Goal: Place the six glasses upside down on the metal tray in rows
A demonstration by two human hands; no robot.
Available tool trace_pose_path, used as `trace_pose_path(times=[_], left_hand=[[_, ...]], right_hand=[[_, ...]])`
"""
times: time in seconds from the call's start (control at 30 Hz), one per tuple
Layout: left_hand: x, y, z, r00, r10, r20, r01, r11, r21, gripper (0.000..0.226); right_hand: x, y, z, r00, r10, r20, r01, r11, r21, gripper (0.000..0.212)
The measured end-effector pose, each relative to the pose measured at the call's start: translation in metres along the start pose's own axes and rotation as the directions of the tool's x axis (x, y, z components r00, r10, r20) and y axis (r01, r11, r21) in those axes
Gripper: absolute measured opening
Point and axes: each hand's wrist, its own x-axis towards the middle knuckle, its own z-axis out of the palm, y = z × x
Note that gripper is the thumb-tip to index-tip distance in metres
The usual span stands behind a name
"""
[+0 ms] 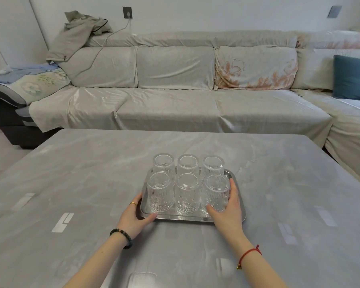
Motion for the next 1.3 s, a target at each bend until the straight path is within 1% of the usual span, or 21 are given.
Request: trace_pose_path(times=[0.07,0.13,0.2,0.27,0.33,0.43,0.57,0.67,0.83,1.17,1.3], left_hand=[[0.0,-0.001,-0.001,1.0,-0.018,0.003,0.018,1.0,0.024,0.089],[0.001,-0.002,-0.003,0.999,-0.047,0.011,0.047,0.998,0.045,0.095],[0.001,-0.002,-0.003,0.999,-0.043,0.02,0.041,0.996,0.081,0.097],[0.0,-0.003,-0.003,0.999,-0.034,0.015,0.033,0.995,0.096,0.096],[-0.002,-0.004,-0.003,0.999,-0.035,0.003,0.035,0.997,0.063,0.094],[-0.005,-0.007,-0.001,0.999,-0.042,-0.023,0.043,0.999,0.033,0.093],[-0.006,-0.009,0.0,0.997,-0.053,-0.046,0.054,0.999,0.009,0.091],[-0.006,-0.009,0.0,0.996,-0.055,-0.067,0.056,0.998,0.0,0.09],[-0.008,-0.008,0.001,0.995,-0.055,-0.083,0.055,0.998,-0.004,0.088],[-0.012,-0.008,0.002,0.99,-0.072,-0.12,0.07,0.997,-0.022,0.088],[-0.012,-0.008,0.003,0.99,-0.076,-0.12,0.075,0.997,-0.015,0.088]], right_hand=[[0.002,0.004,-0.007,0.998,0.002,0.057,-0.003,1.0,0.027,0.105],[0.001,0.012,-0.019,0.996,0.001,0.089,0.001,1.0,-0.017,0.111],[0.0,0.023,-0.034,0.996,0.019,0.085,-0.006,0.989,-0.15,0.117],[-0.003,0.038,-0.049,0.994,0.048,0.094,-0.015,0.946,-0.324,0.12],[-0.007,0.05,-0.054,0.991,0.07,0.117,-0.013,0.9,-0.435,0.116],[-0.009,0.057,-0.052,0.994,0.047,0.101,0.013,0.852,-0.523,0.103],[-0.008,0.057,-0.049,0.996,0.03,0.089,0.024,0.832,-0.553,0.093],[-0.007,0.058,-0.049,0.995,0.023,0.099,0.038,0.815,-0.578,0.089],[-0.005,0.06,-0.048,0.992,0.056,0.112,0.024,0.789,-0.614,0.084],[-0.001,0.056,-0.049,0.989,0.086,0.12,0.006,0.79,-0.614,0.078],[0.0,0.055,-0.049,0.987,0.101,0.124,-0.002,0.781,-0.625,0.08]])
